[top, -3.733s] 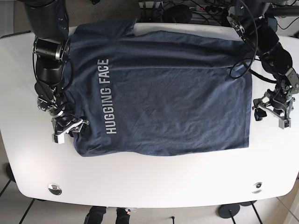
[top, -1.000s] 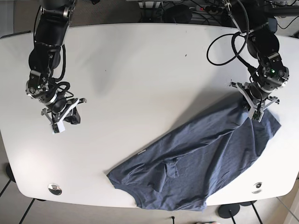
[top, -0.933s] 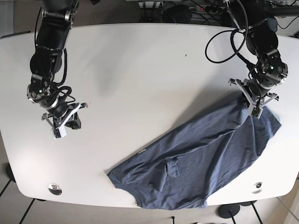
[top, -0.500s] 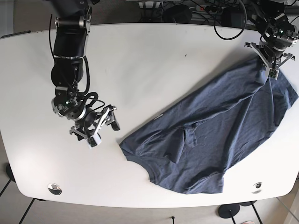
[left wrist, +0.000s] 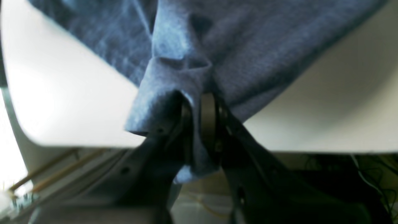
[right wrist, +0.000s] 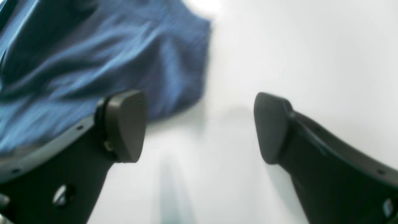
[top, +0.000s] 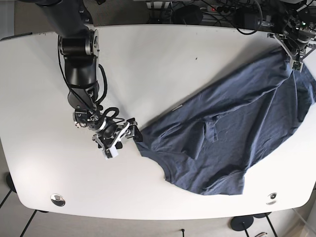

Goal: Fold the T-shirt properly
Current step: 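Grasp the shirt edge with the right gripper and drag it toward the left gripper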

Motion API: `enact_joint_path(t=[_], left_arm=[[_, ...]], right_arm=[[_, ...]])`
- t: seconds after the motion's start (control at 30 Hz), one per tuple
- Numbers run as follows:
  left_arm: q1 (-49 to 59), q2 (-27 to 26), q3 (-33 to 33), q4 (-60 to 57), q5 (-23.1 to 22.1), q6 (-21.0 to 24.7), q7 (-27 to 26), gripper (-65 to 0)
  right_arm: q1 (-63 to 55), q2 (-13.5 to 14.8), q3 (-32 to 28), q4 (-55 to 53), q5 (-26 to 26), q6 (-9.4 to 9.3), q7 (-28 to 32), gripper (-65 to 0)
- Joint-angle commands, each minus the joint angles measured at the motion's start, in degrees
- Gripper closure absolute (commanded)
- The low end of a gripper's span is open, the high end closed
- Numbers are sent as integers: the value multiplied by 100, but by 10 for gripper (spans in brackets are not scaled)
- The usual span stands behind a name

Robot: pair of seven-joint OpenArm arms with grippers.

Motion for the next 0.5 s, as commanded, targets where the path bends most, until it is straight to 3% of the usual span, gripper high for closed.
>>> enact_joint_path(t=[0.03, 0.17, 0.2, 0.3, 0.4, 0.43, 0.5], left_arm=[[44, -83, -35, 96, -56, 12, -71, 0], [35, -83, -35, 96, -56, 12, -71, 0], [35, -83, -35, 96, -56, 12, -71, 0], [8, -83, -35, 96, -56, 12, -71, 0], [-9, -83, -18, 96, -48, 12, -71, 0], [-9, -83, 0, 96, -48, 12, -71, 0], [-36, -83, 18, 96, -48, 12, -71, 0]], right_arm=[[312, 6, -187, -278, 83, 42, 387, -504], [452, -135, -451, -902, 83, 42, 801, -493], [452, -170, -451, -928, 83, 42, 801, -463], [408, -223, -451, -928, 83, 42, 774, -239], [408, -302, -451, -928, 83, 42, 765, -65], [417, -302, -451, -928, 83, 34, 765, -24], [461, -232, -415, -911, 83, 34, 765, -21]])
